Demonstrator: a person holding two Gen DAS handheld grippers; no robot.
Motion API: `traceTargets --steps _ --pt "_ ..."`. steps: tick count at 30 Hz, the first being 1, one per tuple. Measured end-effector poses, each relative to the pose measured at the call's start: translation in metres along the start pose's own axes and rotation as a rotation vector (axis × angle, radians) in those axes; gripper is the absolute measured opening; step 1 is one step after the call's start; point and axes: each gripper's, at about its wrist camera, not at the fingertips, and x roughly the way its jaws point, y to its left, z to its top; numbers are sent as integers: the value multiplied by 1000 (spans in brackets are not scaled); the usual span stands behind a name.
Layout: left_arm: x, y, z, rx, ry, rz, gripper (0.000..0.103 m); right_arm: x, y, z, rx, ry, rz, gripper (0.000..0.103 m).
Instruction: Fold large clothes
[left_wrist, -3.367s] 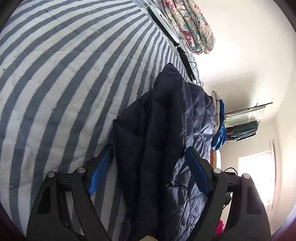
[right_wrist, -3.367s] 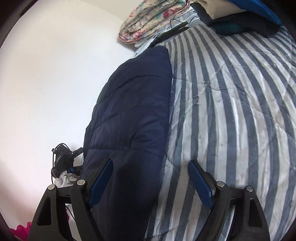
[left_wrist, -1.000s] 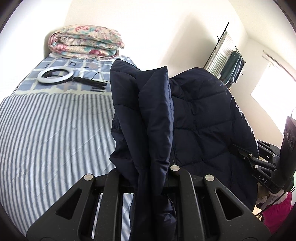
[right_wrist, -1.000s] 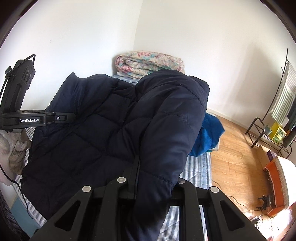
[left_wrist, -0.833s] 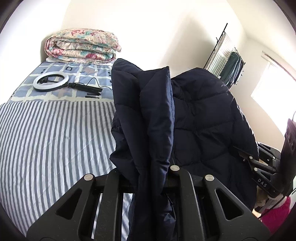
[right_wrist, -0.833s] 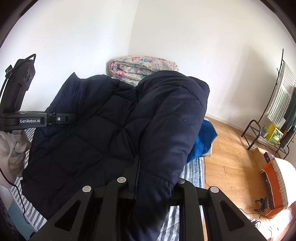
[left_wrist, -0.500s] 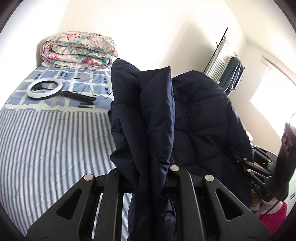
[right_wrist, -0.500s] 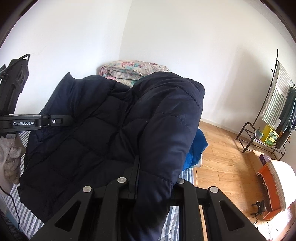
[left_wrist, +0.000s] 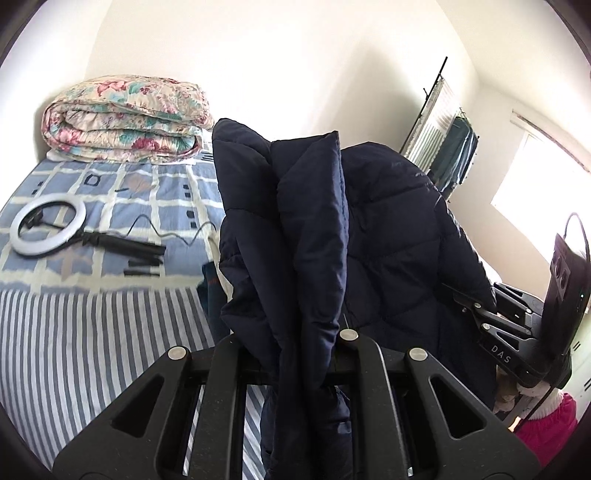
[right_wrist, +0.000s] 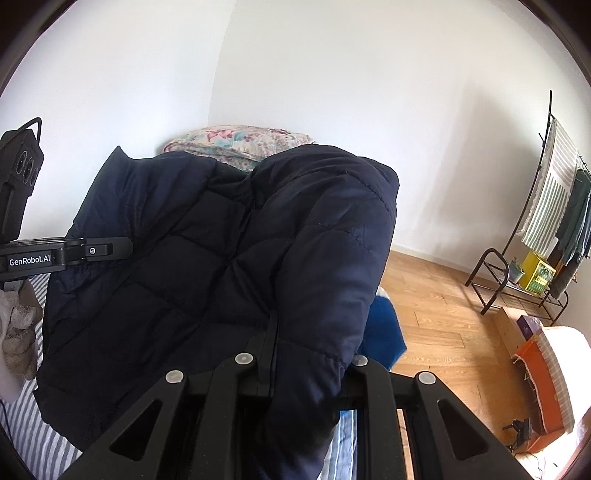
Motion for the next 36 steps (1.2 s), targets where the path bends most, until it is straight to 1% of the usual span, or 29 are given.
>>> traceTargets --steps 6,11,17,21,23,27,30,31,32,34,35,36 --pt "48 18 20 -12 -4 -5 10 54 -19 18 9 -2 0 16" --pt "84 27 30 -51 -3 -17 10 86 -25 20 15 3 -16 16" --pt "131 27 22 -77 34 -32 10 118 -50 16 11 28 -31 16" --pt "156 25 14 -79 55 -28 10 142 -66 12 -10 57 -42 16" --pt "168 24 9 -76 66 -17 10 158 -77 6 -18 76 -60 16" --pt "188 31 -3 -101 96 7 10 187 -99 -9 6 114 -59 17" --pt "192 31 -7 -66 97 40 11 200 -110 -15 38 117 -39 22" --pt "193 32 -8 -65 101 46 11 202 -111 -17 51 122 -42 25" --pt "194 33 -9 -67 105 50 12 207 -119 -21 67 126 -41 30" --pt "195 38 -10 -80 112 60 14 210 -128 -26 118 130 -26 35" --pt "195 37 -10 -75 111 73 16 211 -132 -27 132 128 -27 40" --pt "195 36 -10 -69 108 84 17 211 -134 -28 139 129 -39 42"
